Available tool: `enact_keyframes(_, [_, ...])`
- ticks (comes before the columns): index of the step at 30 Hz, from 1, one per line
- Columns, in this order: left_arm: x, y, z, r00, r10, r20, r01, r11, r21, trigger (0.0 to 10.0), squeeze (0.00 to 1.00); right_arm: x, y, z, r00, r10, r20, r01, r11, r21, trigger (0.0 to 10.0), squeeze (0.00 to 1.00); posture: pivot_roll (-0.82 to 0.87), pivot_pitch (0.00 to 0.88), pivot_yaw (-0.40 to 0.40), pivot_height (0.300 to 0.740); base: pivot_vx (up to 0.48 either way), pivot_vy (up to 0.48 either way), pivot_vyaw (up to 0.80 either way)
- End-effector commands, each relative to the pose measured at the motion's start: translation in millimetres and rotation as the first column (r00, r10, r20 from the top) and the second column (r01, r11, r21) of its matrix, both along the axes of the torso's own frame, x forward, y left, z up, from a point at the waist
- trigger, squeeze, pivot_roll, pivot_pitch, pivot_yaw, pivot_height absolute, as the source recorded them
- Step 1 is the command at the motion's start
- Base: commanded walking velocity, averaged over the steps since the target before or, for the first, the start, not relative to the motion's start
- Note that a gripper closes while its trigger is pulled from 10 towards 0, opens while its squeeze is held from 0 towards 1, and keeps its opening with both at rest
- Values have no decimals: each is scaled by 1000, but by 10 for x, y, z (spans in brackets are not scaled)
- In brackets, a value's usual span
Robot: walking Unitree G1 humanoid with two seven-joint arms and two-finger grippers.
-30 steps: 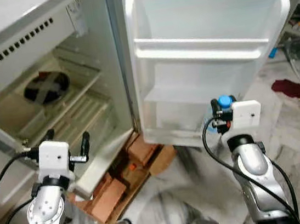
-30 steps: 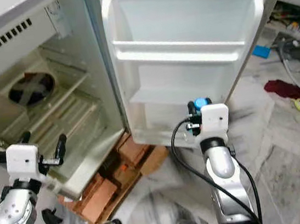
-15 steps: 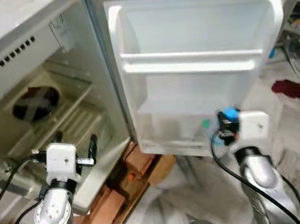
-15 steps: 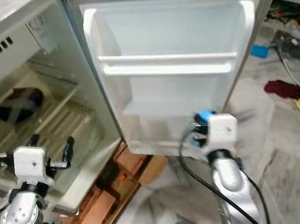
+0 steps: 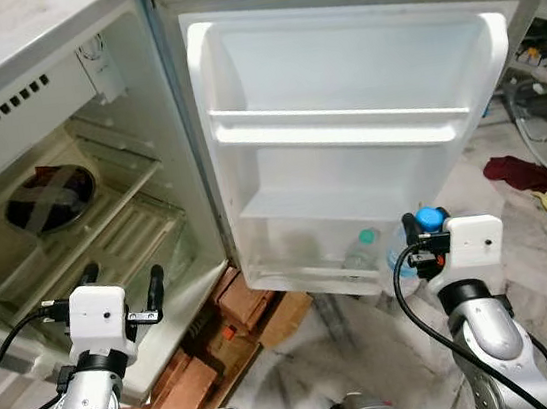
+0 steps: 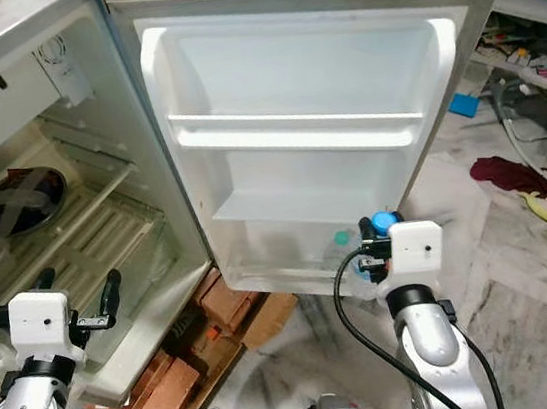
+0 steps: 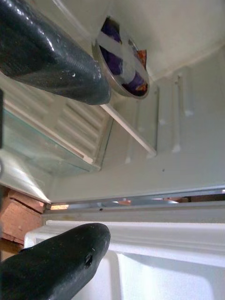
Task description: Restocking fridge
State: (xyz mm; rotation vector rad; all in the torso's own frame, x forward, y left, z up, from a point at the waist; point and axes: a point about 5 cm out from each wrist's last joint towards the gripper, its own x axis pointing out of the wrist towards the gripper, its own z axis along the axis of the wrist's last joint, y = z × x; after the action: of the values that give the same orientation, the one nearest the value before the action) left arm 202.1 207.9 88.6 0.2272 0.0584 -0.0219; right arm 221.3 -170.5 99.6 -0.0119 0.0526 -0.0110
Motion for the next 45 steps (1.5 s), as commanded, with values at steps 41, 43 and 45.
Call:
enact_keyframes(41, [193,6,49,1000,-12,18,11,999,34,10000,0,227,269,145,972,218,89,-219,976,4,10000,0,-6,148,-24,616,0,0,0])
enact_keyframes(43, [197,3,51,1000,-13,20,12,999,34,10000,0,240,266,157,971,218,97,-219,976,-2,10000,0,-5,148,-25,616,0,0,0])
enact_keyframes(45, [201,0,56,1000,-18,26,17,999,35,10000,0,252,267,174,970,218,108,-218,976,-13,10000,0,-5,148,-25,616,0,0,0])
